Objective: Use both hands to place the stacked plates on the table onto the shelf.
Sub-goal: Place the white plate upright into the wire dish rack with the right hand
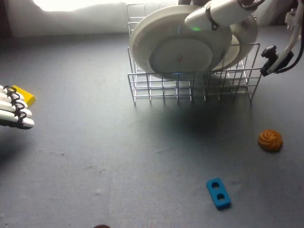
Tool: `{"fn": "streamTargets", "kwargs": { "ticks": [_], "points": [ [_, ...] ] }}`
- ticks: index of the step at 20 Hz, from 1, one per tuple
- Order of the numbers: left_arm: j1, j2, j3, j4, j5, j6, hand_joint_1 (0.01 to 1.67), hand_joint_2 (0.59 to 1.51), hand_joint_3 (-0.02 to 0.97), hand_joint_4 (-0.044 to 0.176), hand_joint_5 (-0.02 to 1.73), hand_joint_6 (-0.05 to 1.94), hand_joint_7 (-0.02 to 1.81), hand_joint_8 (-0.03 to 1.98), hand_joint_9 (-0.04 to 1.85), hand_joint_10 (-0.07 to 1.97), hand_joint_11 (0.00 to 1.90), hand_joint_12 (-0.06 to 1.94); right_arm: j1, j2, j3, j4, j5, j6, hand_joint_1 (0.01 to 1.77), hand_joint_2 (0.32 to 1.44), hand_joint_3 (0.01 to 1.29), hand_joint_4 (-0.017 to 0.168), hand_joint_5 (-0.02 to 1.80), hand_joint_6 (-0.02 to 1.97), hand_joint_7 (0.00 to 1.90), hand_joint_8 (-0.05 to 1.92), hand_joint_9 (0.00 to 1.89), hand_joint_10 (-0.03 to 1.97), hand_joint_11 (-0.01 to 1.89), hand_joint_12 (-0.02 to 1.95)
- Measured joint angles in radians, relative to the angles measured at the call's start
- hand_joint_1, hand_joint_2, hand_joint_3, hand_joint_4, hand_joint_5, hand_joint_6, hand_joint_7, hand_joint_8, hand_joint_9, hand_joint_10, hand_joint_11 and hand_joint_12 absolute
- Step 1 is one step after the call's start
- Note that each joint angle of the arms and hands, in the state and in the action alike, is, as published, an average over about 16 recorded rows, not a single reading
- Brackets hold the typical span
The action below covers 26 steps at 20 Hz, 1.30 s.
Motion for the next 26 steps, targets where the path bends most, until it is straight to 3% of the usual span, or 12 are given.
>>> {"fn": "streamTargets", "kwargs": {
  "ticks": [21, 26],
  "points": [
    [0.000, 0.000, 0.000, 0.000, 0.000, 0.000, 0.01, 1.061, 0.020, -0.003, 0.02, 0.01, 0.02, 0.00, 0.01, 0.01, 0.02, -0.01, -0.041, -0.008, 0.012, -0.011, 0.013, -0.001, 1.19, 1.09, 0.02, -0.014, 0.80, 0.94, 0.93, 1.14, 0.91, 1.08, 0.71, 1.50],
    [0.000, 0.000, 0.000, 0.000, 0.000, 0.000, 0.01, 1.058, 0.020, -0.003, 0.02, 0.01, 0.02, 0.00, 0.01, 0.01, 0.02, -0.01, -0.040, -0.008, 0.012, -0.014, 0.023, 0.000, 1.17, 1.08, 0.01, -0.011, 0.79, 0.78, 0.91, 0.87, 0.88, 0.88, 0.66, 1.43]
  ]
}}
